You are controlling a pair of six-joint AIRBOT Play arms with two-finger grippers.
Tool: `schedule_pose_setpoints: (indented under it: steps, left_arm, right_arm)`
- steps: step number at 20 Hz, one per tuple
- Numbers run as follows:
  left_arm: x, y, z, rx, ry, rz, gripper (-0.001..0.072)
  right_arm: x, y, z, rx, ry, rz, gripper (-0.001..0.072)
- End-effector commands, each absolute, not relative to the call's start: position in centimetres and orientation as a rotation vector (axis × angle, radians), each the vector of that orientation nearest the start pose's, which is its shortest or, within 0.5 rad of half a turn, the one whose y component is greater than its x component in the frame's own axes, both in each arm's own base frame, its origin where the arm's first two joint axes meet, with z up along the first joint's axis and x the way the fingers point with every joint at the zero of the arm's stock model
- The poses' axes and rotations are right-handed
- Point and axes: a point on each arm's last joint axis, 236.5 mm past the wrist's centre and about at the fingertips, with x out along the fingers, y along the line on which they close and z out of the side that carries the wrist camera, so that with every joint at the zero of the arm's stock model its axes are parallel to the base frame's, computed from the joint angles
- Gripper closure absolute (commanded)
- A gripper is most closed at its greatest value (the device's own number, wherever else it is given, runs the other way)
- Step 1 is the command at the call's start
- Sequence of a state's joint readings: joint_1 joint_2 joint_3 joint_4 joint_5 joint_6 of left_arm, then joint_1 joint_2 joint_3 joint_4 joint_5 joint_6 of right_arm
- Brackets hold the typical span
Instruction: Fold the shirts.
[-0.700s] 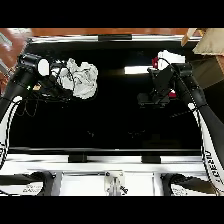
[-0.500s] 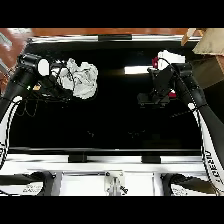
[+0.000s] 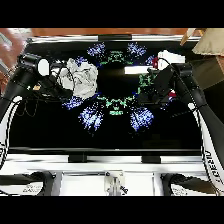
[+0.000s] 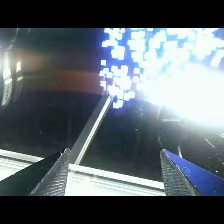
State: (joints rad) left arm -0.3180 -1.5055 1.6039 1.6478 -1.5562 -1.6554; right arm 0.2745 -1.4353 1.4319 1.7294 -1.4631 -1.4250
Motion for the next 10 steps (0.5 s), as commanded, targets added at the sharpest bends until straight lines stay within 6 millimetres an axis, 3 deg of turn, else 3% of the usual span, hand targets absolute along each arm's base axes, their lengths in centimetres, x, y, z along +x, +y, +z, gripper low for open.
schedule_pose_setpoints:
  steps: [1,6,10]
  left_arm:
    - [39.2,-11.0,5.1,0.215,1.413,-0.140,0.0160]
    - [45.0,-13.0,6.1,0.176,1.166,-0.180,0.0160]
    - [47.7,-14.6,7.4,0.132,1.034,-0.215,0.0160]
  right_arm:
    - [36.4,14.2,2.9,0.057,1.470,0.234,0.0040]
    - [36.3,15.3,3.2,0.102,1.467,0.258,0.0041]
    - [36.3,15.3,3.1,0.102,1.468,0.259,0.0041]
